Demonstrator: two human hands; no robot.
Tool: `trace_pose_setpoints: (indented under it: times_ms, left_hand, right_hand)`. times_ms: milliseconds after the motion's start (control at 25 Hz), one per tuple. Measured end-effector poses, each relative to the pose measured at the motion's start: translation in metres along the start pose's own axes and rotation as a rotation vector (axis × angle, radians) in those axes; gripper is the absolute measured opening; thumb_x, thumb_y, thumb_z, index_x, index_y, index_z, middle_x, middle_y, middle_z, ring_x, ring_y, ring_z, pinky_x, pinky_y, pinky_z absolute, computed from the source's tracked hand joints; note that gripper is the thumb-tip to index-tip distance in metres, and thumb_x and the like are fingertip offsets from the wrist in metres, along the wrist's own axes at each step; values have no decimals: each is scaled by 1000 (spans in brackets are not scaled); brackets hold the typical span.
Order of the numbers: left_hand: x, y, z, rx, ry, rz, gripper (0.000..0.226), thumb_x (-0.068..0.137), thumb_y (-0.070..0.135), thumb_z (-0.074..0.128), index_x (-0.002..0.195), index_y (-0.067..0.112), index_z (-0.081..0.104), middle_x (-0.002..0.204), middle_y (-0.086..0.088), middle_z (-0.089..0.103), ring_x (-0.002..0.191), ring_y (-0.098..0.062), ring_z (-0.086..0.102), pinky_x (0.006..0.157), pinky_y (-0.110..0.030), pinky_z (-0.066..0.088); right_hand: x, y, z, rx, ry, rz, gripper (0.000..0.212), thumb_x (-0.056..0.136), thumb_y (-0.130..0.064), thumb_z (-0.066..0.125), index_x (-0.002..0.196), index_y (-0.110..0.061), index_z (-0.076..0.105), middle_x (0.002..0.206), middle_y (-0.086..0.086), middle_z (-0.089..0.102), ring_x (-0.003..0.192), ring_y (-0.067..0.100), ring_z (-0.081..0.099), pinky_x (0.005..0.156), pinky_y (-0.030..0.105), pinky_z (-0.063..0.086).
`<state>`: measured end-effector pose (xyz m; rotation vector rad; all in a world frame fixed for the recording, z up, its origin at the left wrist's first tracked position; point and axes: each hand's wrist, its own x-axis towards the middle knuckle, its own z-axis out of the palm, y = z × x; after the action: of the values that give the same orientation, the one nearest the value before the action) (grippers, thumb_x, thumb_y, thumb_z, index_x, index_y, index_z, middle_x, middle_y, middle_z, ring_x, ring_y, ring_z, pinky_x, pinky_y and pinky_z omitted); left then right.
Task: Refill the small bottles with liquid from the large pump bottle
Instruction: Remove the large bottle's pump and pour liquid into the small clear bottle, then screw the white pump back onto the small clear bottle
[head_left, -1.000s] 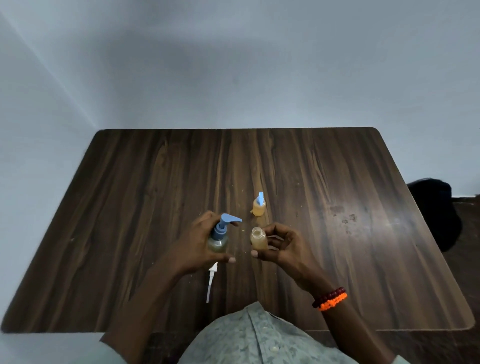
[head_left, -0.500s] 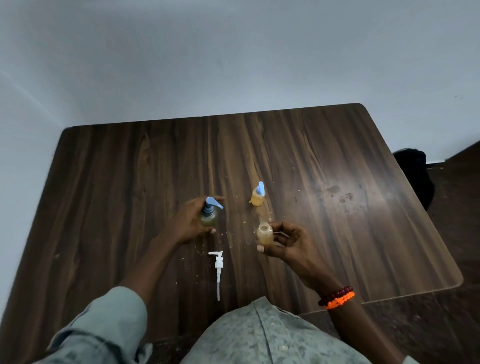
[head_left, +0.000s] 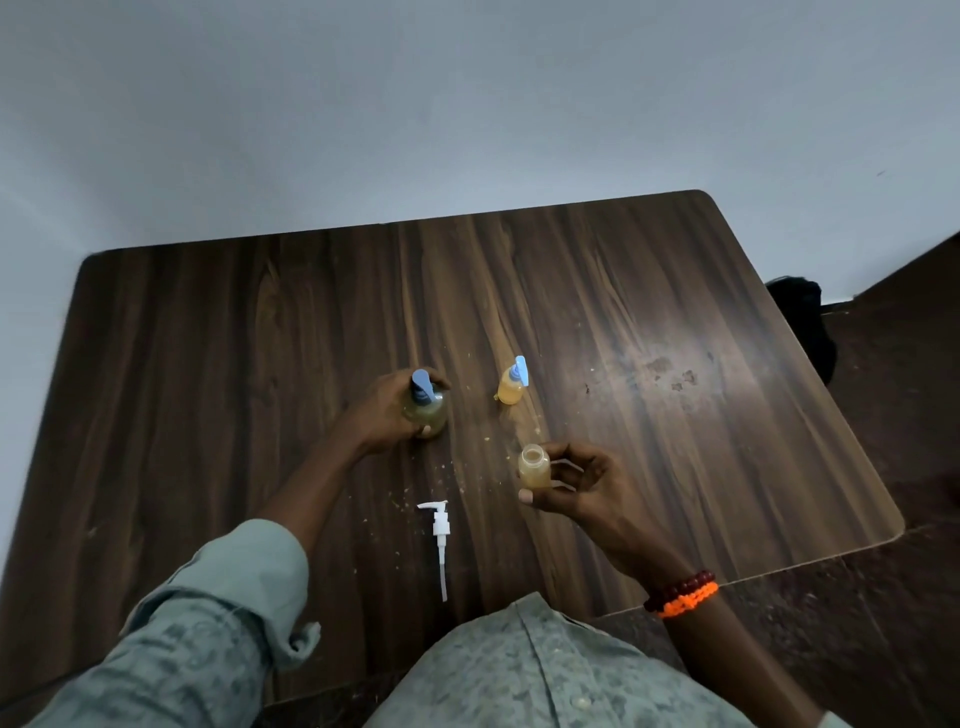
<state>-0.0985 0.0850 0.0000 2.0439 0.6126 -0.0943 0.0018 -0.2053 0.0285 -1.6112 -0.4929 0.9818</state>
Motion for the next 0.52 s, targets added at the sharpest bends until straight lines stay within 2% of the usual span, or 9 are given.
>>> trace_pose_setpoints:
  times_ms: [80, 120, 280, 400, 480, 520]
  left_hand:
    - [3, 0, -1, 13, -6, 11, 52, 81, -4, 81, 127, 16, 70, 131, -5, 71, 121, -24, 69, 101, -35, 57]
    - [3, 0, -1, 27, -6, 21, 55, 79, -4, 82, 128, 17, 70, 134, -3, 70, 125, -23, 67, 106, -40, 55]
    - [1, -4, 0, 31, -34, 15, 70, 80, -1, 85, 143, 20, 61, 150, -2, 60, 141, -22, 56, 118, -40, 46]
    - [-1, -6, 3, 41, -49, -6, 100, 82, -3, 85, 163, 24, 34, 165, -8, 42, 155, -27, 41, 127, -44, 37]
    - [-9, -10, 10, 88, 34, -122, 113, 79, 1, 88, 167, 24, 22, 169, -11, 32, 157, -30, 36, 126, -46, 37]
    - [-15, -13, 17, 122, 106, -229, 108, 79, 7, 90, 165, 21, 27, 167, -13, 35, 153, -32, 40, 121, -47, 40]
  right_hand:
    - [-1, 1, -1, 0, 16, -2, 36, 76, -6, 88, 102, -28, 77, 120, 1, 75, 113, 20, 71, 96, 44, 60]
    - [-2, 1, -2, -1, 22, -5, 36, 76, -5, 88, 103, -27, 77, 121, 1, 75, 113, 20, 71, 96, 44, 60]
    - [-1, 1, -1, -18, 17, -8, 37, 77, -6, 88, 107, -23, 77, 121, -1, 75, 114, 19, 70, 98, 47, 60]
    - [0, -1, 1, -33, 2, -11, 38, 77, -5, 88, 110, -20, 76, 122, 0, 76, 114, 19, 71, 99, 49, 59]
    - [0, -1, 0, -40, -4, -16, 38, 77, -5, 88, 109, -22, 77, 121, 0, 76, 113, 18, 71, 99, 49, 60]
    - [0, -1, 0, -41, -5, -15, 38, 77, -7, 88, 108, -24, 77, 120, 0, 76, 113, 18, 71, 99, 49, 60]
